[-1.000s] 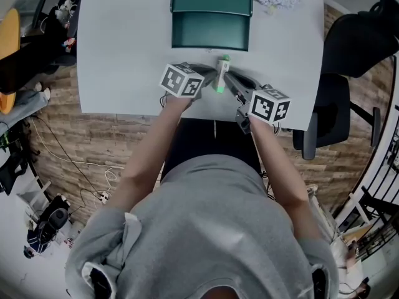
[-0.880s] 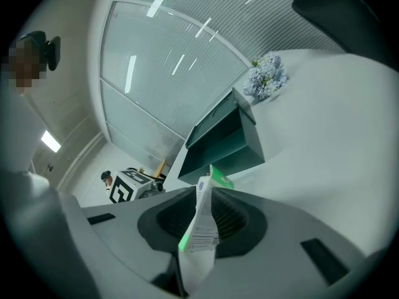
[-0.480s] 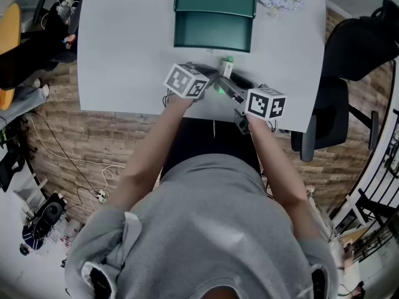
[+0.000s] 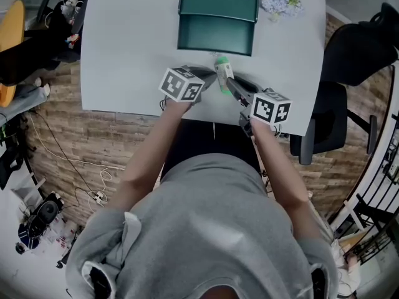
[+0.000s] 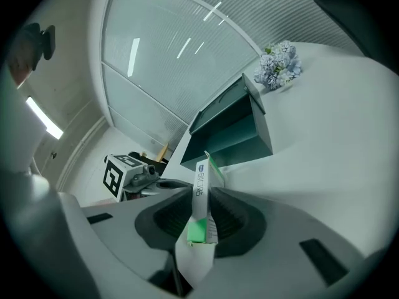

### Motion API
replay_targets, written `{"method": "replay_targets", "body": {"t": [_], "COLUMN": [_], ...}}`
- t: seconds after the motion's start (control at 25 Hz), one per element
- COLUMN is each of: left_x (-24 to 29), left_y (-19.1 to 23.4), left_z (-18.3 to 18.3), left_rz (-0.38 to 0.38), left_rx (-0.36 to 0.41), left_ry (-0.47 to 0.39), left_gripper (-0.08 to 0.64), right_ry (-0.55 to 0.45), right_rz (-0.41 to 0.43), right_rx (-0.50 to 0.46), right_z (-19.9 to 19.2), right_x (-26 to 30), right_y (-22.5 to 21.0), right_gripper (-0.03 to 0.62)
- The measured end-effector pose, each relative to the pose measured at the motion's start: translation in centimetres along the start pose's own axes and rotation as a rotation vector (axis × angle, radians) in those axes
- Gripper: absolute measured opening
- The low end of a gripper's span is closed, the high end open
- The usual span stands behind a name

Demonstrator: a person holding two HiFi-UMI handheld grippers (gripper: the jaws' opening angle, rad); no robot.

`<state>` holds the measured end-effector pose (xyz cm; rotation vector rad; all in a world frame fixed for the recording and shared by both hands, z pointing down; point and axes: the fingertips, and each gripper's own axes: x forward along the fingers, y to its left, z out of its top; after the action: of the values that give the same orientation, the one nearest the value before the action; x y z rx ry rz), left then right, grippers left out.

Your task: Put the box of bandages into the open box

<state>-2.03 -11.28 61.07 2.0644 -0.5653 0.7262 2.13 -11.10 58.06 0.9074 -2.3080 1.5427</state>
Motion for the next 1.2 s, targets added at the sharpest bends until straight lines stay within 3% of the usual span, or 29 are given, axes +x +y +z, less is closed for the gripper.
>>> {"method": "replay_targets", "body": {"t": [0.28,0.56,0.76,1.04,1.2], "left_x": [-5.1,-10.8,-13.8,-15.3,-15.9], "left_y": [0.9,2.0,1.8,2.4,2.5], "left_z": [3.5,7.1,7.9,6.8,6.1], "left_rz": [0.086,0.196,0.231,0.258,0.273], "left_rx": [0.001,-0.010,0.013,-0.022,-0.034], "left_ry": [-0.191,-0.410,-0.471,-0.501,-0.507], "left_gripper": [0.018,0.018,0.018,0.018,0.018], "right_ry": [-0.048,-0.098,-0.005,0.207,0.280], "right_rz": [0.060,0.025,-0.074,-0.207,-0.257], "right_rx": [-0.180,-0.422,-0.696,-1.104,-1.217], "right_z": [3.8,10.0,11.8,11.4,10.8], "right_x": [-2.8,-3.6,-0.9,3.8,5.4], "right_y": [2.6,4.3,3.5,1.1,-0.4], "right_gripper": [0.110,0.110,0.110,0.110,0.110]}}
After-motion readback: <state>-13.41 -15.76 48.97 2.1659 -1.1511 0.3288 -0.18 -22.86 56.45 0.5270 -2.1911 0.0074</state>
